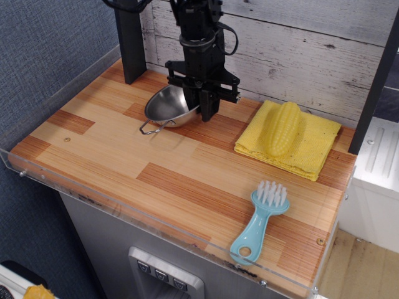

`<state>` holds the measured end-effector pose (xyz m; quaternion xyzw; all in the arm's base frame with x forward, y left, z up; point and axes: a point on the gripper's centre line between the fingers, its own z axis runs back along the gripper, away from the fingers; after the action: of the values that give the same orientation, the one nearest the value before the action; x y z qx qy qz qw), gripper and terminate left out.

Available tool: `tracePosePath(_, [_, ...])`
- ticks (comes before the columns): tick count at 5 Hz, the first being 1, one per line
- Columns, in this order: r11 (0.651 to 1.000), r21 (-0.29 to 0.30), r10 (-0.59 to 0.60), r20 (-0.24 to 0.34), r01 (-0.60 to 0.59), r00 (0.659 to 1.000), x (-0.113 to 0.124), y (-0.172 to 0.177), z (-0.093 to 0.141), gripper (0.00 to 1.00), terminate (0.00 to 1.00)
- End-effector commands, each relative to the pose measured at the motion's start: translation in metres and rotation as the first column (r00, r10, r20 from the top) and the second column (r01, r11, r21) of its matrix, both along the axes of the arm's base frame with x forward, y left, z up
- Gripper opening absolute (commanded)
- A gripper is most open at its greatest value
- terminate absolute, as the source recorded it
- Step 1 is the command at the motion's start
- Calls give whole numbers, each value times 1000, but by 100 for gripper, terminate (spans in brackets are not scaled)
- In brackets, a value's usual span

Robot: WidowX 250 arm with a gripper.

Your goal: Move the kadai and place it near the yellow cloth.

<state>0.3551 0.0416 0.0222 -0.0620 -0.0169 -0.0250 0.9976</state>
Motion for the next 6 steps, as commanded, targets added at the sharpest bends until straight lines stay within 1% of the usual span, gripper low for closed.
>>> tracePosePath(1, [992,-75,106,107,-98,989,16,20,58,100,0])
tracePosePath(2, [982,-105,174,215,-154,961,16,35,109,100,0])
tracePosePath(3, [979,-156,171,308,-128,936,3,43,155,100,0])
tracePosePath(4, [993,-104,94,338,-62,936,-25,40,181,100,0])
tracePosePath(5, [994,-59,101,282,-88,954,-56,43,188,100,0])
tracePosePath(6, [992,42,111,188,-121,976,-78,45,173,100,0])
